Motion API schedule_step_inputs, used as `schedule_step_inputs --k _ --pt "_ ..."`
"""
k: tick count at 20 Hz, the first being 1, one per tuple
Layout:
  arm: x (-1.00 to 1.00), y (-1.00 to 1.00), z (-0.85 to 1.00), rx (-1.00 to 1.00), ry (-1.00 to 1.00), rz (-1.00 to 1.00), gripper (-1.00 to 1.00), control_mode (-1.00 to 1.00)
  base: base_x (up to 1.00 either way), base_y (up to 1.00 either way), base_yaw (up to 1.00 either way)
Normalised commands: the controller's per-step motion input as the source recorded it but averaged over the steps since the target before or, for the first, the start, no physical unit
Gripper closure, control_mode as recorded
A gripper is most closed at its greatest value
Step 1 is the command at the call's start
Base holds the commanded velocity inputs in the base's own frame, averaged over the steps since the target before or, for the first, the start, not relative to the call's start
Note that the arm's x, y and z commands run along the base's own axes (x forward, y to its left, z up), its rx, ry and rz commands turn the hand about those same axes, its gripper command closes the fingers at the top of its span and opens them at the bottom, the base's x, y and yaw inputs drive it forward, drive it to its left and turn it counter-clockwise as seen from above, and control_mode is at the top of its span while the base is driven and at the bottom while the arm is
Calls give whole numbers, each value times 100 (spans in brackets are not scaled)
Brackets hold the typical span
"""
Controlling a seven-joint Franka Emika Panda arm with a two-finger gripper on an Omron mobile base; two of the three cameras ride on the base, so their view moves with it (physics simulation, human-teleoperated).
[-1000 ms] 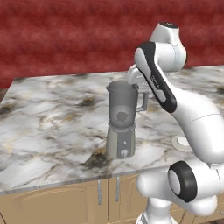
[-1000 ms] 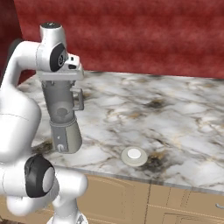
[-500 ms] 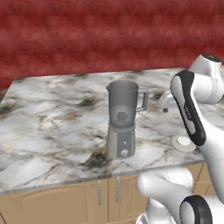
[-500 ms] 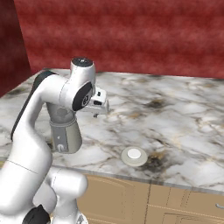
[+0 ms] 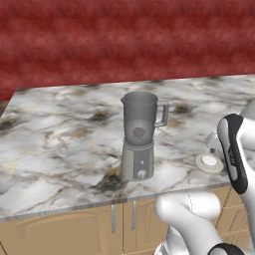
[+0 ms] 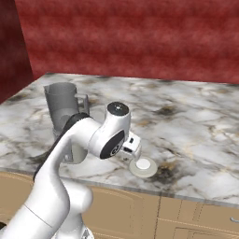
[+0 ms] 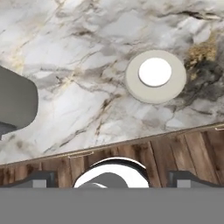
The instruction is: Open the blender lid, put the tangerine in the blender, close the lid, and start the blender.
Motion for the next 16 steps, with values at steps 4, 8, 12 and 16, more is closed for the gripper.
schedule_step_inputs --k 4,8,12,16 --pt "2 -54 -52 3 15 -21 -100 -100 0 0 0" --pt "14 -39 -52 0 11 -12 -100 -100 0 0 0" --pt "6 -49 -50 0 6 -9 -100 -100 0 0 0" --pt "14 -19 -39 0 4 -5 -100 -100 0 0 0"
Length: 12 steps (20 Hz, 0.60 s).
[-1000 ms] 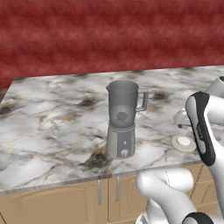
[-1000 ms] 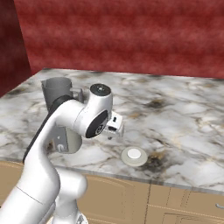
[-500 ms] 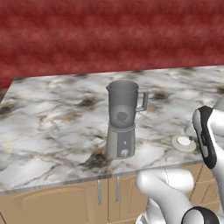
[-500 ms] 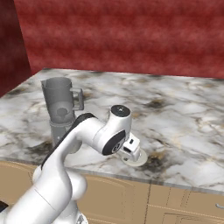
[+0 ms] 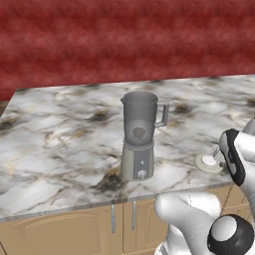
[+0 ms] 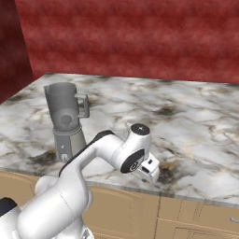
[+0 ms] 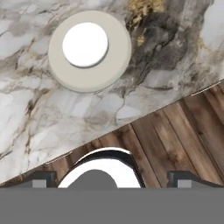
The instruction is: Open the blender lid, put the tangerine in the blender, close the lid, and start the blender.
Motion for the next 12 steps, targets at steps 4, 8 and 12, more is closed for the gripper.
schedule_step_inputs --k 4,8,12 --pt "31 3 -17 0 1 0 -100 -100 0 0 0" --pt "36 9 -1 0 2 0 -100 -100 0 0 0" --pt "24 2 0 0 3 0 -100 -100 0 0 0"
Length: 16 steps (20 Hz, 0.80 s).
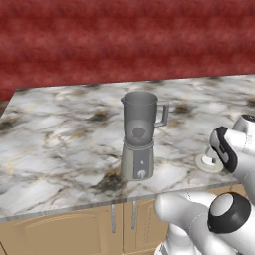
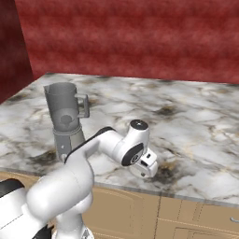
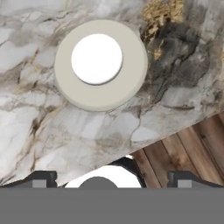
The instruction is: Open the blender lid, put the tangerine in the blender, close the lid, and start the blender.
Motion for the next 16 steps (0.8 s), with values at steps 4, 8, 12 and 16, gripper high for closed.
schedule_step_inputs --k 4,8,12,16 --pt "25 1 -4 0 7 0 -100 -100 0 0 0" --pt "23 2 -18 0 7 0 -100 -100 0 0 0" --pt "17 0 -17 0 4 0 -100 -100 0 0 0" --pt "9 0 -22 0 1 0 -100 -100 0 0 0"
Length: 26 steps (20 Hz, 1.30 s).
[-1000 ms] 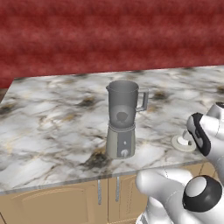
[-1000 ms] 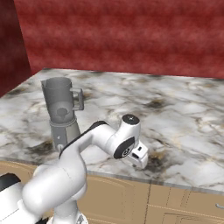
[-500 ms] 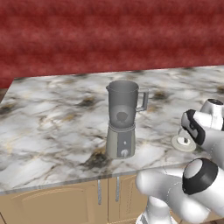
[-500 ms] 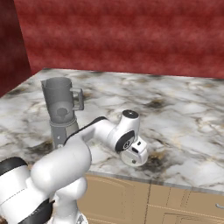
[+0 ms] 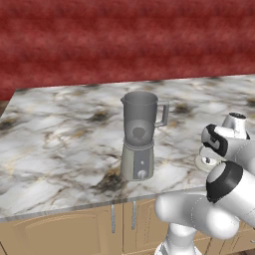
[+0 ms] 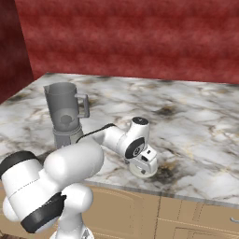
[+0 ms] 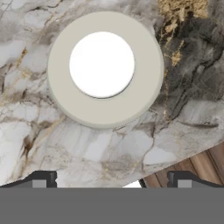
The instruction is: Open the blender lid, put the tangerine in the blender, close the lid, and start the blender.
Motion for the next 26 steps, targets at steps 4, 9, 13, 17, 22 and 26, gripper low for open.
schedule_step_inputs --k 4,9,13,17,22,26 --pt "11 0 -22 0 0 0 -100 -100 0 0 0" --pt "12 0 -21 0 0 0 -100 -100 0 0 0" --pt "14 0 -3 0 0 0 -100 -100 0 0 0" --pt "6 0 0 0 0 0 -100 -100 0 0 0" --pt "9 0 -1 0 0 0 -100 -100 0 0 0" --pt "6 -1 -2 0 0 1 -100 -100 0 0 0"
